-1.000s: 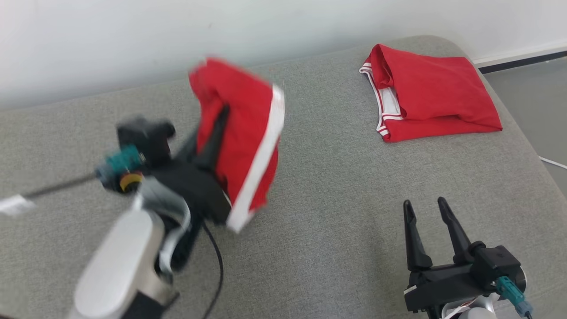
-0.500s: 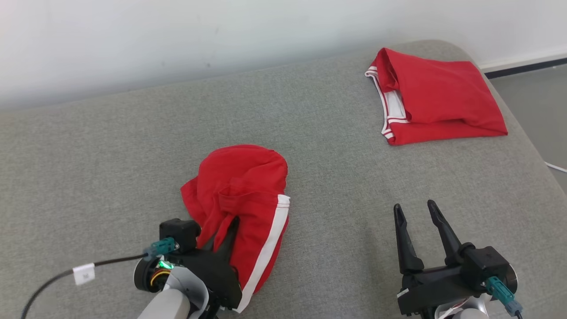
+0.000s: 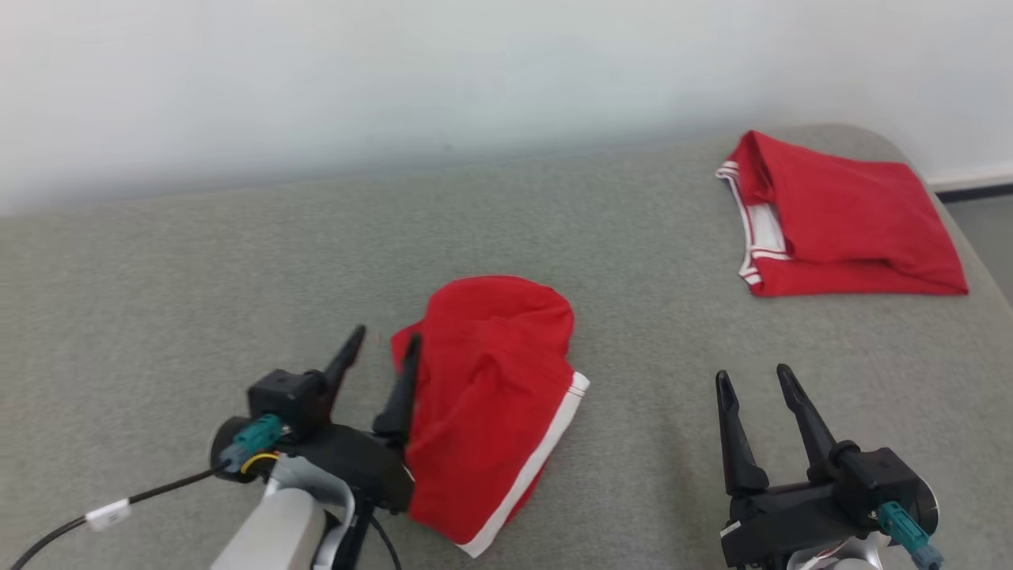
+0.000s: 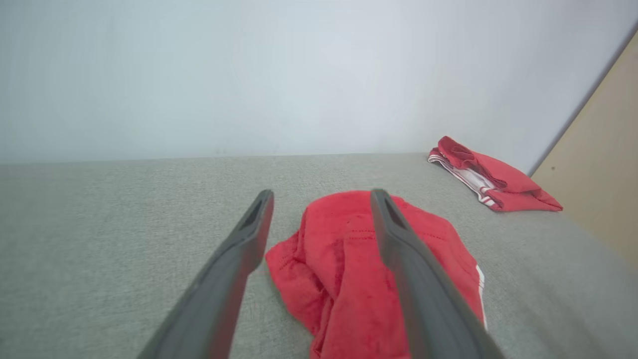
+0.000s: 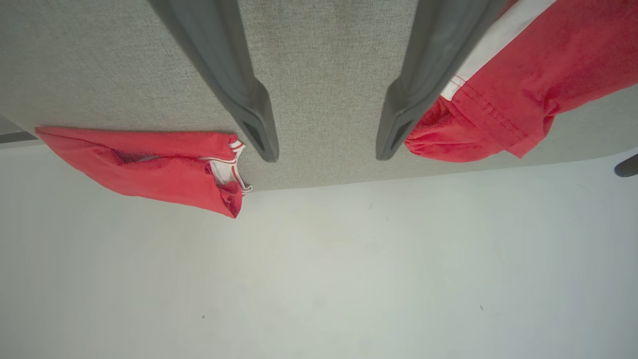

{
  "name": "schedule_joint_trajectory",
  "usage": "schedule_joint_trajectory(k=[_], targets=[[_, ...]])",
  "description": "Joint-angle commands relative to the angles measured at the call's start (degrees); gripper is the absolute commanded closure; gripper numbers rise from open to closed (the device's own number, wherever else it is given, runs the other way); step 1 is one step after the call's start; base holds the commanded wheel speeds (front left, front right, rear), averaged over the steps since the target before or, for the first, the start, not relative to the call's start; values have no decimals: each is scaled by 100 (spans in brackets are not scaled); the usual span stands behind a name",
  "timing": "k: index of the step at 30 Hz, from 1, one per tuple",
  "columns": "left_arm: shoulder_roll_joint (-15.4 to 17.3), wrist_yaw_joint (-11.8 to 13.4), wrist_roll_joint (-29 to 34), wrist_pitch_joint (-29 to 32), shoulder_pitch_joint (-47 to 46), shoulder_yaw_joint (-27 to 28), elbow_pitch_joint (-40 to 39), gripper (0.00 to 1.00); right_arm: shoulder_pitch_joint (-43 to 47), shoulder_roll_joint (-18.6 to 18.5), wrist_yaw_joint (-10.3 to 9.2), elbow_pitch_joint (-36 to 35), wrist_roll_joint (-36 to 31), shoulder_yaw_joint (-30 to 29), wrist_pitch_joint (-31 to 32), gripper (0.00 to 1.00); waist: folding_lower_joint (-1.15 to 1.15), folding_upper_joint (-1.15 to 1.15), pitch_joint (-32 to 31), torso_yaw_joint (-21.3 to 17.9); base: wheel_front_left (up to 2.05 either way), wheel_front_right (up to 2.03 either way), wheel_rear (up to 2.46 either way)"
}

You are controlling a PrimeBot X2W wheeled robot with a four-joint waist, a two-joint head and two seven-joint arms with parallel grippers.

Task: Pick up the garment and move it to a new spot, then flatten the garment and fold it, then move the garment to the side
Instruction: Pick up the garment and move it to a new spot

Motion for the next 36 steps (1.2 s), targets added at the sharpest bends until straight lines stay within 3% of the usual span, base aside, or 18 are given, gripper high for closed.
schedule_joint_trajectory(k=[1,8,14,27,36], targets=[[49,47,73,-43,99,65,-71,0,22,10,-12,-28,-31,-21,1,0,0,0,-100,173,0,0,0],[280,396,667,-58,718,777,-1042,0,83,10,-12,-97,-29,-84,1,0,0,0,-159,351,0,0,0],[239,478,1176,-60,1618,1525,-1802,0,167,10,-12,-125,-15,-113,1,0,0,0,-244,402,0,0,0],[-199,227,1892,-61,2733,2495,-2251,0,416,10,-12,-173,79,-177,1,0,0,0,-358,533,0,0,0],[-482,-67,2335,-61,3120,2715,-2448,0,580,11,-12,-138,127,-192,1,0,0,0,-390,585,0,0,0]])
